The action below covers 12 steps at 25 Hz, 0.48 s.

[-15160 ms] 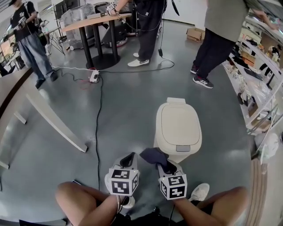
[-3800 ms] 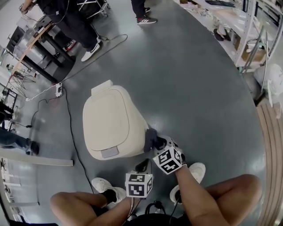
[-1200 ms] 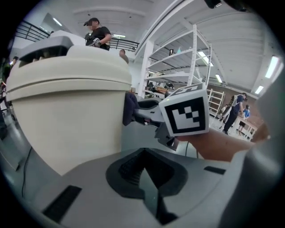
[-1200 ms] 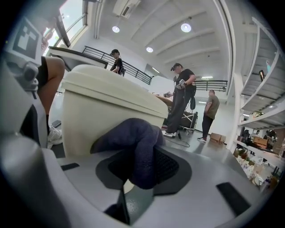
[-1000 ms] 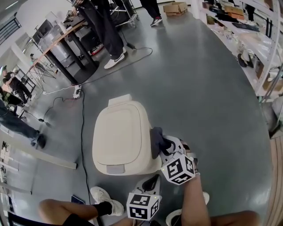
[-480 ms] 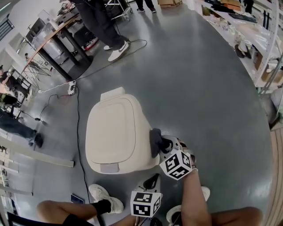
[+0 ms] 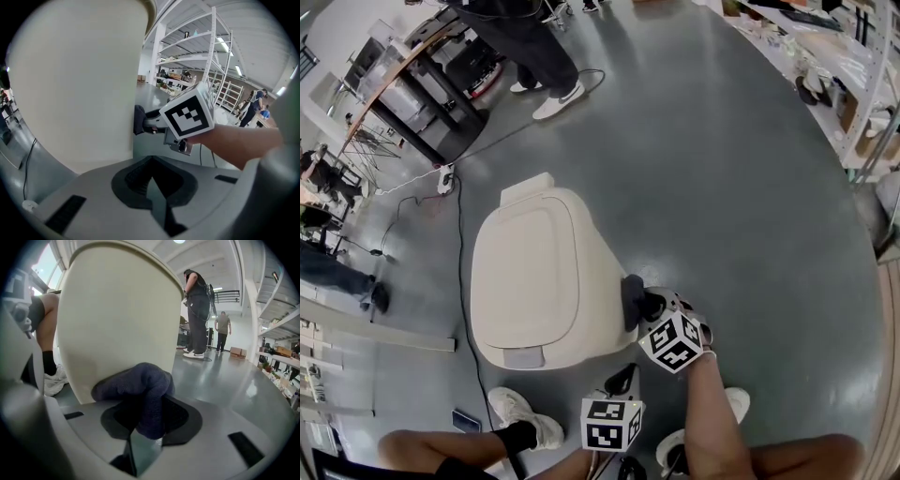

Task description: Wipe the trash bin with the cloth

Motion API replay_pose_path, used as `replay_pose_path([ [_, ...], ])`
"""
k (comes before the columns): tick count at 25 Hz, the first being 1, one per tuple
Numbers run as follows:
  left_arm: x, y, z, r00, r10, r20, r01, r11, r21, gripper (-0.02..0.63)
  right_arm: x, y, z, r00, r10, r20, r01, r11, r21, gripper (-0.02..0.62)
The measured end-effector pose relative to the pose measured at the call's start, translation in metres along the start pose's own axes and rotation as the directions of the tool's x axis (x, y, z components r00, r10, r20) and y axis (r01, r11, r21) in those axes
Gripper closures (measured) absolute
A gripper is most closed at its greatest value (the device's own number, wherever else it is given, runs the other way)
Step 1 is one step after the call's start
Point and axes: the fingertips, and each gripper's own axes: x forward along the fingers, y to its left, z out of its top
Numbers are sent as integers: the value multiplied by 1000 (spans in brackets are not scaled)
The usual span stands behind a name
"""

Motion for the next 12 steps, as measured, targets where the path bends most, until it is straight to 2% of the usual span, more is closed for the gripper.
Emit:
replay_pose_path([
  [12, 34, 14, -24, 998, 14, -62, -15, 1000, -18, 606, 30, 18, -59, 993, 23, -113, -13, 997, 81, 491],
])
